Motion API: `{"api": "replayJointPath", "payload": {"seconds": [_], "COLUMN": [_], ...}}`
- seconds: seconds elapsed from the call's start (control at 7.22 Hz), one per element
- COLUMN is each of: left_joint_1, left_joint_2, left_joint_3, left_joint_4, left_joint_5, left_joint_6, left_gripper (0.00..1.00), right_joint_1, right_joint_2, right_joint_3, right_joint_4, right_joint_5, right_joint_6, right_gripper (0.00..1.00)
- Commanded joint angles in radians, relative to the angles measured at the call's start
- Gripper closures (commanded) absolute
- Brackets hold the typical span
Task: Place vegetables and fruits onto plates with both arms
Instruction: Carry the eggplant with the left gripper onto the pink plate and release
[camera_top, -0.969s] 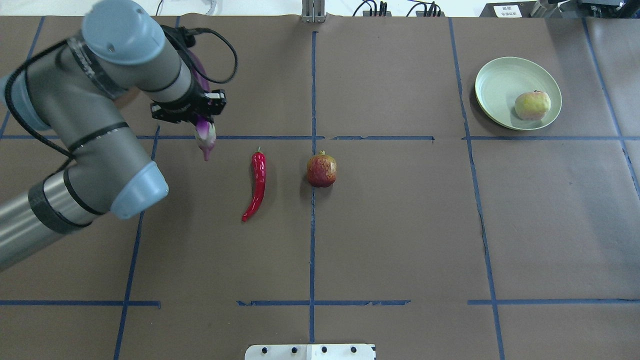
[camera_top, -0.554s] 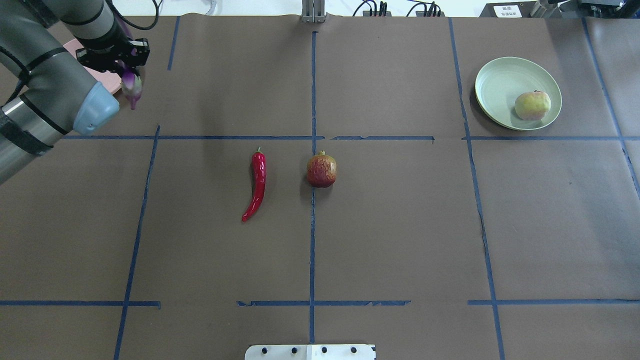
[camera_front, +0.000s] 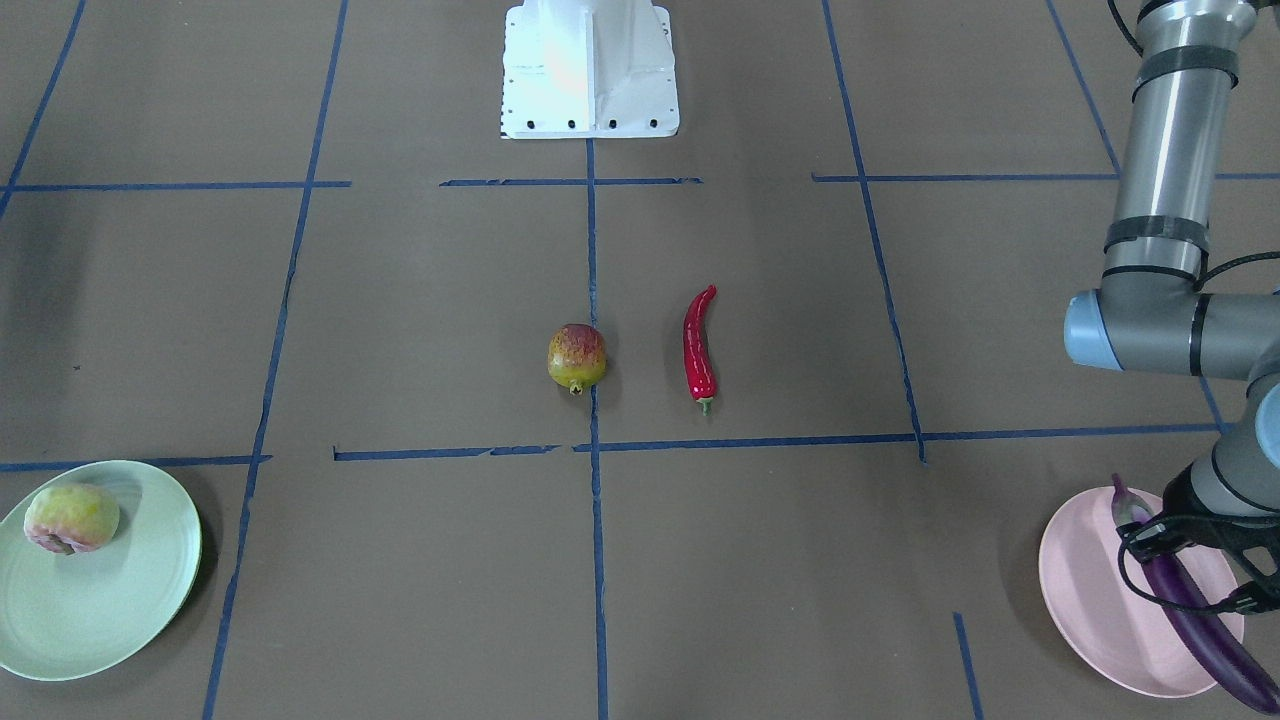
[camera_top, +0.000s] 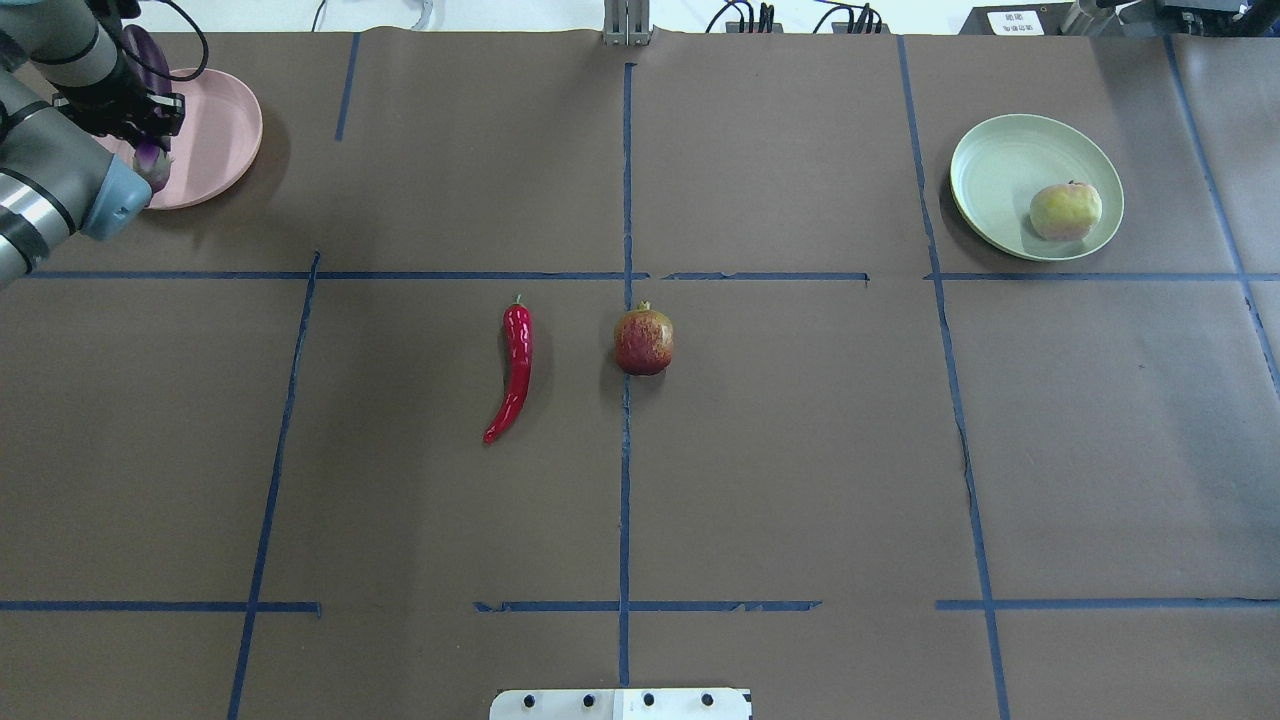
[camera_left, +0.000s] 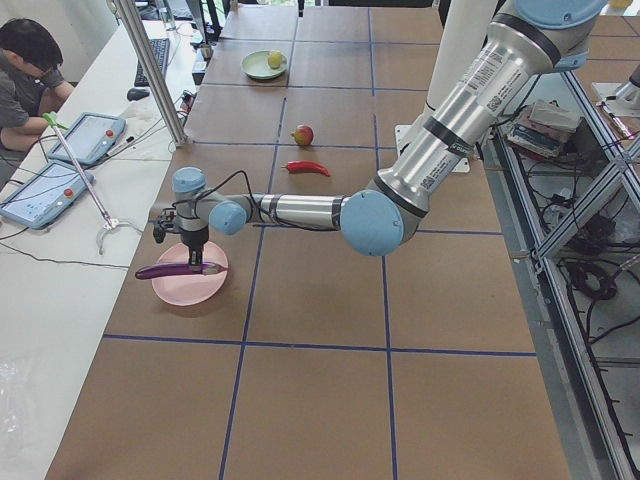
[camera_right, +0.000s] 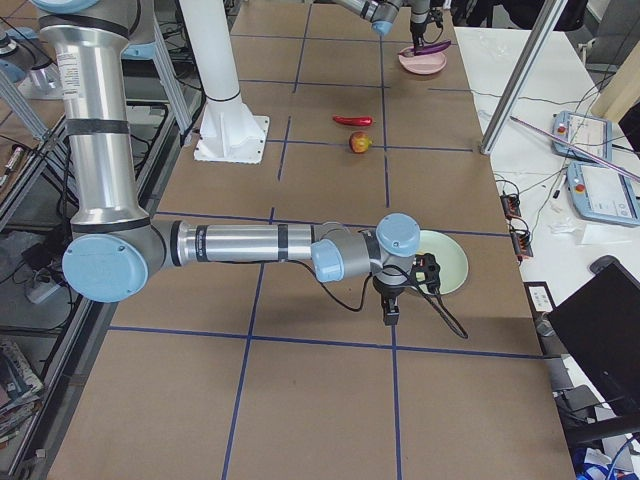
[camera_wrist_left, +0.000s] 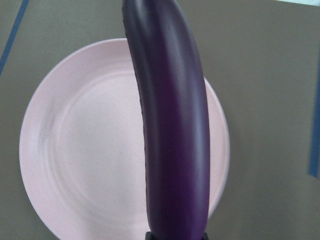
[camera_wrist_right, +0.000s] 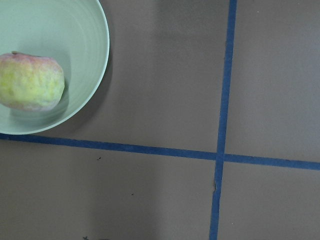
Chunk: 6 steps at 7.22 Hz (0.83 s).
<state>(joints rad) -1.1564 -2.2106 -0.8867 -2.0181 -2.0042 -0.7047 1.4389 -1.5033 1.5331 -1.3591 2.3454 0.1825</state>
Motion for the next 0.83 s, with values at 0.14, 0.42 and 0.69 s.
{"api": "replayJointPath", "payload": {"seconds": [0.14,0.42,0.69], "left_joint_1": [-0.041,-0.098,-0.098], "left_joint_2": [0.002,0.092,0.166], "left_joint_3": [-0.003,-0.145,-0.370], "left_joint_4": [-0.013,-0.005,0.143], "left_joint_5": [-0.077,-0.224,-0.252], "left_joint_6": [0.102,0.149,0.149], "left_gripper": [0.00,0.00,0.00], "right_joint_1": [-0.005,-0.055,-0.160], "right_joint_2": [0.000,0.003,0.047], "right_joint_3": [0.001,0.043,0.134], "right_joint_4": [0.002,0.002,0.002], "right_joint_5": [0.000,-0.001,-0.005], "right_joint_6": [0.005,0.014,0.110], "right_gripper": [0.00,0.00,0.00]}}
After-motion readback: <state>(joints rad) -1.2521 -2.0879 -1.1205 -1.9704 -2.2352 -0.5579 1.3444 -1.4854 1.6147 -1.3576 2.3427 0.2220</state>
